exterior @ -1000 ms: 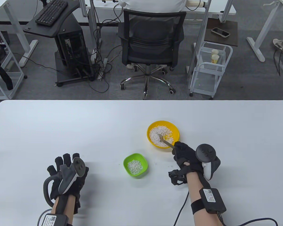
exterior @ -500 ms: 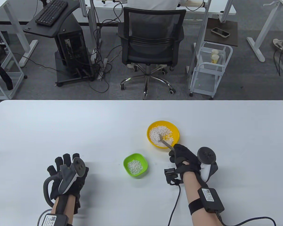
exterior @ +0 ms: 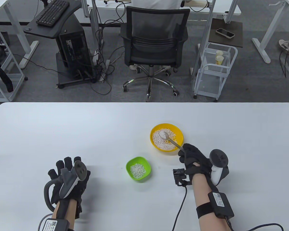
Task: Scoop rice into small dish
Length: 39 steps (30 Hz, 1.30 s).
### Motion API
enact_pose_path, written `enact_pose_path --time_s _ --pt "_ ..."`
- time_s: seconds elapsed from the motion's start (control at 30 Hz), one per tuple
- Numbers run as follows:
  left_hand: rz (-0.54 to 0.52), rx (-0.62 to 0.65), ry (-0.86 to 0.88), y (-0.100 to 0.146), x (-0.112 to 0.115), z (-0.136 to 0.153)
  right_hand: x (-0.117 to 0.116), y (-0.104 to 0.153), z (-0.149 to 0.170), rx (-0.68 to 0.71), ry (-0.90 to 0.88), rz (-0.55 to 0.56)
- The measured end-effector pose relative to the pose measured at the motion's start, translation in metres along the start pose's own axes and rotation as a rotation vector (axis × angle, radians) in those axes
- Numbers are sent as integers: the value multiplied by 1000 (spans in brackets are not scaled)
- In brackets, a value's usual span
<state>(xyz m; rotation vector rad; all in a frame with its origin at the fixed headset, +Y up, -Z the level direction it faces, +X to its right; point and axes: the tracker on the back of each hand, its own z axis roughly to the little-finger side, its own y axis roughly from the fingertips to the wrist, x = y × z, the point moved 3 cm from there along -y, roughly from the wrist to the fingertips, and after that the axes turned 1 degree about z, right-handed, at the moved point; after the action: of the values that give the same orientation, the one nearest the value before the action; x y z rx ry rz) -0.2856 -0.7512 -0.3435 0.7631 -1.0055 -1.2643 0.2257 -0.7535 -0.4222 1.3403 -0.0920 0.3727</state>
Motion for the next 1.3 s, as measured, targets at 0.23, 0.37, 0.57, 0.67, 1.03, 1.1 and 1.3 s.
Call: enact_pose_path --time_s 0.23,0.37,0.57,0.67,1.03,1.1,1.3 --pt "1 -1 3 0 0 0 -7 -1 -14 26 31 -227" --pt "-6 4 4 0 0 0 -15 1 -18 42 77 -329" --pt "-2 2 -6 0 0 0 -39 6 -18 30 254 -503" --pt "2 3 1 0 0 0 -48 11 -21 57 341 -540" --pt "2 6 -10 1 0 -2 -73 42 -57 501 770 -354" --pt "-2 7 -6 1 0 -2 -74 46 -61 559 787 -330" --pt "0 8 -6 1 0 -2 -78 64 -75 783 845 -247"
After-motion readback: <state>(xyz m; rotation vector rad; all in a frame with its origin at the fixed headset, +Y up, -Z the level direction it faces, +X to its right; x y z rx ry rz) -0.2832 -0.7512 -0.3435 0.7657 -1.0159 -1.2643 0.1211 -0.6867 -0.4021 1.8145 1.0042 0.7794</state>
